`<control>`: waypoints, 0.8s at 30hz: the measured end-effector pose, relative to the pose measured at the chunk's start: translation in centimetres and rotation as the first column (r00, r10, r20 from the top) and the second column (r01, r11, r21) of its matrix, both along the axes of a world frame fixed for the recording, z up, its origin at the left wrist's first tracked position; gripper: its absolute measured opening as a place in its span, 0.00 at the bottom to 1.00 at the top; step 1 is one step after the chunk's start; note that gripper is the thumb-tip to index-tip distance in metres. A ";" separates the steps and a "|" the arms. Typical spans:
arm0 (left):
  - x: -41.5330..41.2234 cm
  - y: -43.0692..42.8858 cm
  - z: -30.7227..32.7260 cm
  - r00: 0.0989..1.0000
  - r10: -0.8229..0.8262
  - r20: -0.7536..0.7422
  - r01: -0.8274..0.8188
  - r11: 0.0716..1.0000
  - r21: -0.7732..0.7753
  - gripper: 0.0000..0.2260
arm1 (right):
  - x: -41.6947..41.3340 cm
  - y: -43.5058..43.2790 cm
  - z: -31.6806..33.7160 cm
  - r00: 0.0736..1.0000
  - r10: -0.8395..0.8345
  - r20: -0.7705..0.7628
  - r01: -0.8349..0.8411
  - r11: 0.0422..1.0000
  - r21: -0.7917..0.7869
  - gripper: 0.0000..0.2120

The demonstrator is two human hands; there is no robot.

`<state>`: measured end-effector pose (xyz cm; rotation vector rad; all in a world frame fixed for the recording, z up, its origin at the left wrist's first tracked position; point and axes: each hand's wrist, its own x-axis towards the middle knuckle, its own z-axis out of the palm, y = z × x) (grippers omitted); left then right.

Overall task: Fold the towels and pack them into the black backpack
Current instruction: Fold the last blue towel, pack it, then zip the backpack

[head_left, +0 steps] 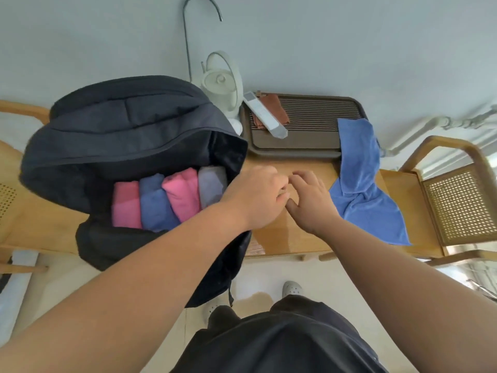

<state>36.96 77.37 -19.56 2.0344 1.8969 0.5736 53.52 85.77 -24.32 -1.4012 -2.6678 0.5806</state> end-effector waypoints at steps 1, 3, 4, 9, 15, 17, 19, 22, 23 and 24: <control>1.2 1.0 0.0 1.000 -0.015 -0.016 0.014 1.000 -0.015 0.11 | 1.3 0.7 -0.3 0.999 -0.021 0.044 0.022 0.999 -0.038 0.20; 3.6 3.3 -0.3 0.998 -0.028 -0.064 0.024 0.998 -0.065 0.12 | 4.3 2.4 -0.9 0.991 -0.049 0.124 0.063 0.992 -0.112 0.22; 4.7 4.5 -0.5 0.996 -0.034 -0.087 0.025 0.994 -0.106 0.14 | 5.8 3.4 -1.3 0.986 -0.056 0.159 0.079 0.987 -0.142 0.24; 10.9 10.7 -4.1 0.988 -0.011 -0.153 -0.041 0.943 -0.331 0.20 | 14.0 9.7 -3.4 0.958 -0.067 0.278 0.138 0.959 -0.247 0.25; 17.4 15.4 -10.5 0.983 0.156 -0.094 -0.180 0.761 -0.624 0.17 | 22.9 16.3 -5.9 0.922 -0.052 0.384 0.171 0.944 -0.284 0.28; 18.8 15.7 -12.3 0.970 0.240 -0.023 -0.186 0.681 -0.708 0.15 | 25.0 17.8 -6.7 0.890 -0.010 0.457 0.185 0.922 -0.340 0.30; 19.9 15.6 -14.3 0.951 0.307 -0.025 -0.215 0.603 -0.768 0.21 | 26.9 18.7 -7.8 0.872 0.041 0.488 0.193 0.887 -0.419 0.32; 21.2 15.5 -16.0 0.912 0.393 -0.117 -0.335 0.550 -0.765 0.31 | 29.1 19.5 -9.3 0.860 0.156 0.486 0.103 0.879 -0.465 0.34; 21.6 15.7 -16.2 0.894 0.431 -0.127 -0.370 0.546 -0.752 0.32 | 29.6 19.9 -9.6 0.849 0.200 0.489 0.047 0.893 -0.447 0.35; 22.1 16.0 -16.3 0.870 0.478 -0.124 -0.405 0.547 -0.732 0.32 | 29.9 20.4 -9.6 0.840 0.237 0.488 -0.009 0.906 -0.424 0.35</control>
